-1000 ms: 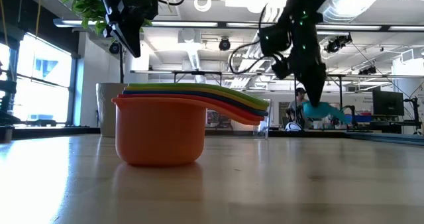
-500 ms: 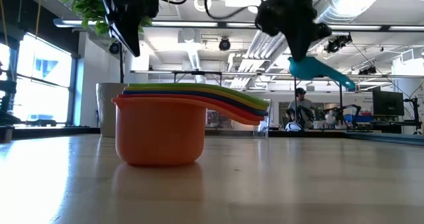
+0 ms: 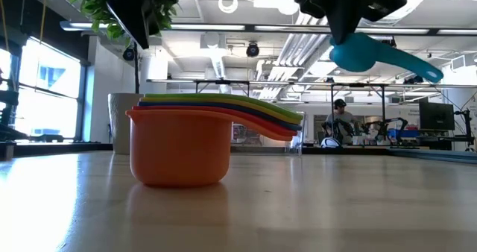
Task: Nest measuring cups in basket
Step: Stack the light blue measuring cup on top of the green measuring cup
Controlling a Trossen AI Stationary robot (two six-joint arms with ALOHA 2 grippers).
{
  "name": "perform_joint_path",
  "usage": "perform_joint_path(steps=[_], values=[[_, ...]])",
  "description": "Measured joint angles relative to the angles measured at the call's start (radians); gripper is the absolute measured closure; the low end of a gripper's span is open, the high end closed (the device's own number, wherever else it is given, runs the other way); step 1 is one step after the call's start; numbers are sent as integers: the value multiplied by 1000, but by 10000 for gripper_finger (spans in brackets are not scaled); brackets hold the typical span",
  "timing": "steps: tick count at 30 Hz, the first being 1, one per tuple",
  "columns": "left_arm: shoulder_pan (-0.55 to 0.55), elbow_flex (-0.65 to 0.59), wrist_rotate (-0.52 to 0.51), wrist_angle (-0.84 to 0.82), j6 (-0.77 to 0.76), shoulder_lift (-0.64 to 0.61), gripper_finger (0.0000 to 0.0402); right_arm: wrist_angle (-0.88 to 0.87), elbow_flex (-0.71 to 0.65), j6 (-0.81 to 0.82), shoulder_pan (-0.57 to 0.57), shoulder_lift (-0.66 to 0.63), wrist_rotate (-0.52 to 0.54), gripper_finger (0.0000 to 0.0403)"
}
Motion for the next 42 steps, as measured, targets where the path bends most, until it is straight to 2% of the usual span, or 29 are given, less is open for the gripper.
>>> perform_joint_path(steps=[9,15,21,31,42], values=[[-176,0,0,12,-38,0,392,17,-1,23,7,47,20,403],[-277,0,0,117,-64,26,392,63,-1,8,0,47,51,403],[-349,0,0,223,-106,95,392,60,-1,-40,0,47,63,403],[-461,0,-1,250,-133,220,392,53,-2,-95,-2,47,95,403],[-549,0,0,436,-150,374,392,58,-2,-152,-41,46,99,403]])
